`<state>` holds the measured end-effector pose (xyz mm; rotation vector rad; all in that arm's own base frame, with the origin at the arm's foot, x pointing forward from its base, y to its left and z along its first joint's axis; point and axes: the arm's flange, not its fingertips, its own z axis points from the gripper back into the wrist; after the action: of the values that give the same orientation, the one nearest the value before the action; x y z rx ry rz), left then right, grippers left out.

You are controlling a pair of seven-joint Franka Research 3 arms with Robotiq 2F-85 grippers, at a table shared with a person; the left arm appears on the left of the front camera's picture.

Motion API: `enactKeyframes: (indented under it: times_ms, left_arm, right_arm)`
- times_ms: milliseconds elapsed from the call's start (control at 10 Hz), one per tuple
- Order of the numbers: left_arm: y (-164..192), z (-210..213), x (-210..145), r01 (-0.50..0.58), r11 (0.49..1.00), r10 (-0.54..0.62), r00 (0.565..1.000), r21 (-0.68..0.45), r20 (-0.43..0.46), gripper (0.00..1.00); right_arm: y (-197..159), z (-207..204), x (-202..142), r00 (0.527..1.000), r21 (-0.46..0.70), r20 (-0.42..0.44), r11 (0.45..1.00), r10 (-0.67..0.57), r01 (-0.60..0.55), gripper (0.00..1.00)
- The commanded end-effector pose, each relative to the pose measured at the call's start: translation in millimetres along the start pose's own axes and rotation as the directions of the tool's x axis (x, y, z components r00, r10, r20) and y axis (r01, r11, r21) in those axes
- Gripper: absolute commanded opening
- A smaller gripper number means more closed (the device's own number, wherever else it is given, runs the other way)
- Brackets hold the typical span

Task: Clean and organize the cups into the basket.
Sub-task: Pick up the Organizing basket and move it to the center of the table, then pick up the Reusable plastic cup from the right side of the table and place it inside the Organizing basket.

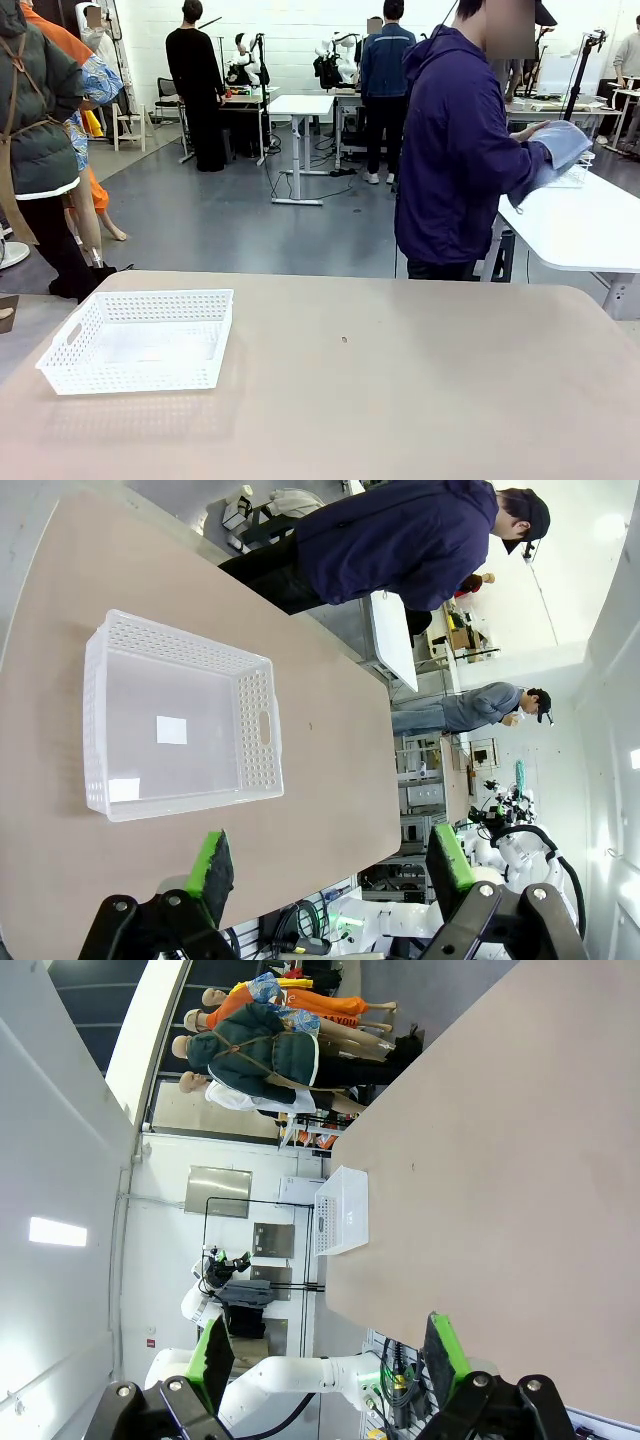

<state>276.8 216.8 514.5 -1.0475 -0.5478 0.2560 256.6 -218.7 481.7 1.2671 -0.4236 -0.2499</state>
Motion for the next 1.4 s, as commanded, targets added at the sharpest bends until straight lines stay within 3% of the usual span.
enactKeyframes:
  times_ms: [0, 1300]
  left_arm:
    - [-0.1, 0.8, -0.5, 0.002, 1.000, -0.002, 1.000, -0.011, 0.003, 1.00]
    - [-0.1, 0.8, -0.5, 0.002, 1.000, -0.002, 1.000, -0.011, 0.003, 1.00]
  right_arm:
    - [0.7, 0.5, 1.2, 1.000, 0.001, 0.007, 1.000, 0.006, -0.006, 1.00]
    - [0.7, 0.5, 1.2, 1.000, 0.001, 0.007, 1.000, 0.006, -0.006, 1.00]
